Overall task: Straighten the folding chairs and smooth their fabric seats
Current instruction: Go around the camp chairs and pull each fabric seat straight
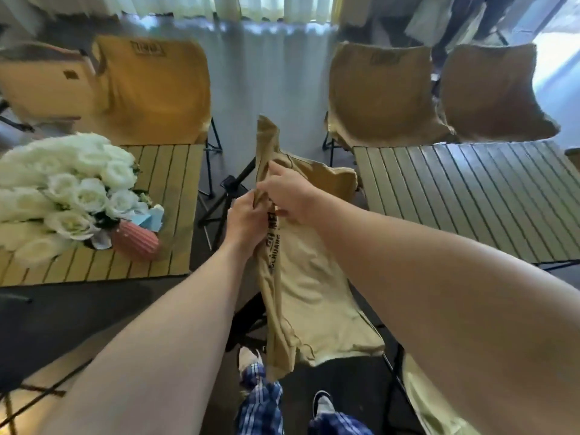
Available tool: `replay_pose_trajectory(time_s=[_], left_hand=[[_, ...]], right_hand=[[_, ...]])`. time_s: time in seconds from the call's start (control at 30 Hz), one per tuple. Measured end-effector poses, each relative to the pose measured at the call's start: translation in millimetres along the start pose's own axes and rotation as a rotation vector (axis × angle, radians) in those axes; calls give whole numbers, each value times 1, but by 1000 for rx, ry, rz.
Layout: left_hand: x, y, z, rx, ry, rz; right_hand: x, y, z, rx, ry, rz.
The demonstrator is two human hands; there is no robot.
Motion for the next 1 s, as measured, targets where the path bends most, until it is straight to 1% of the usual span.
replay_pose_trajectory(time_s=[0.07,0.17,0.3,0.4,0.47,0.5,0.57,0.67,0.7,0.73,0.8,0.93,1.0], left_hand=[[0,-6,30,67,30,-78],[4,-10,67,119,85,-147],[7,-13,111,198,109,-270],[11,-13,139,221,115,-304],[37,-10,167,195,152,-226],[58,-7,181,169,177,-145],[104,-2,211,113,269,75],[150,6,234,69,442,316],[163,9,233,63,493,365],[170,12,229,69,526,383],[182,13,218,115,541,376],[196,18,213,176,492,357],[206,27,205,208,512,382]], right_hand=[[7,-1,33,-55,-30,-52],[9,-9,77,-64,-106,-79],[25,-9,106,-159,-108,-119],[28,-14,122,-104,-123,-69],[25,-21,143,-131,-123,-73],[19,-26,153,-133,-120,-72],[4,-36,166,-70,-140,-75],[-44,-45,180,26,-272,-162],[-63,-49,184,56,-326,-187],[-80,-52,188,60,-383,-207],[-109,-58,196,38,-468,-226],[-144,-96,207,83,-532,-225],[-162,-119,207,122,-576,-251]])
Point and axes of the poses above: each hand's wrist, its own z-axis towards the middle knuckle, its own y-axis out of the back of the hand, x = y × z, the point moved 5 cm from there along z, towards the middle knuckle, and after that the axes turned 6 degrees about z, right-handed, at the moved point
